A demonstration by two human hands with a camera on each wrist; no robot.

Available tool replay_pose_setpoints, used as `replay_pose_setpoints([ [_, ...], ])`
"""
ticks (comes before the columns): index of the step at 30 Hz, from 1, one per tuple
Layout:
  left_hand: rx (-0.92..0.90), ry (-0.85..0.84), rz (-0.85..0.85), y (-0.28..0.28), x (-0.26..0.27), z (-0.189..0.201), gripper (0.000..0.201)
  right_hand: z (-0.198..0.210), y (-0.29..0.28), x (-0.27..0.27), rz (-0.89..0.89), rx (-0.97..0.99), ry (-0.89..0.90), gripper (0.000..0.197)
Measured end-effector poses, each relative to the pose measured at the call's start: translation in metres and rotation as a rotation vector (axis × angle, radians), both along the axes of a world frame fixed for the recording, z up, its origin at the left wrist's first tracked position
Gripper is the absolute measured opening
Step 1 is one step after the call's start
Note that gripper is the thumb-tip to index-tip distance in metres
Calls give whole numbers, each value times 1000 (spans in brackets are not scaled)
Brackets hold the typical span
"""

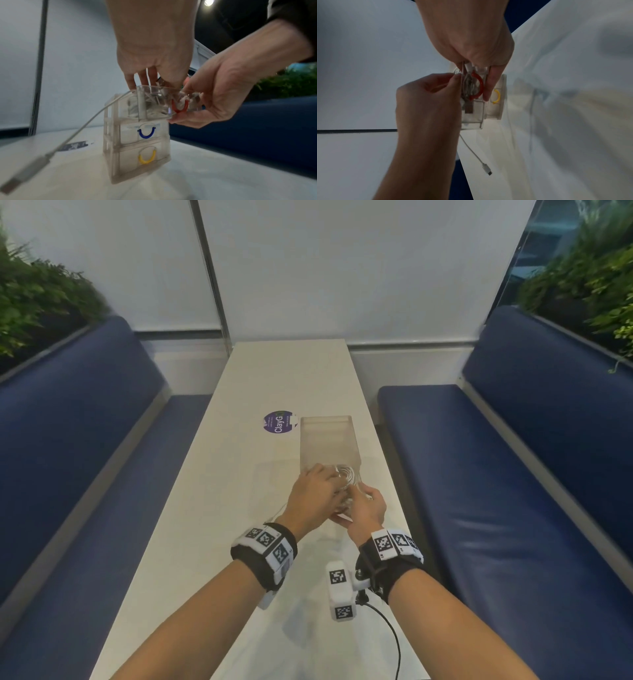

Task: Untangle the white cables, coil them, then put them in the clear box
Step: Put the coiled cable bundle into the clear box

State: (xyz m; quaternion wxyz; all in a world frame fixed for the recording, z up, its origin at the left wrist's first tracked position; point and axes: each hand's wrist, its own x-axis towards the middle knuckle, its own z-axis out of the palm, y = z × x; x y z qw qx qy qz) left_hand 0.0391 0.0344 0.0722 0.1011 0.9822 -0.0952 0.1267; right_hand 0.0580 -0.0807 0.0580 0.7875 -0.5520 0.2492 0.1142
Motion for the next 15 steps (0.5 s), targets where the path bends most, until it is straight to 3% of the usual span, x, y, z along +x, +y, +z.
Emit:
replay_pose_setpoints([
  [5, 120, 67, -92, 6, 11, 3, 30, -1, 2, 3, 1, -31, 17, 18],
  [10, 183, 13, -3, -3, 21, 5, 27, 0, 2, 0, 39, 3, 7, 26],
  [15, -48, -32, 9, -2, 19, 3, 24, 1, -4, -1, 78, 41, -13, 30],
])
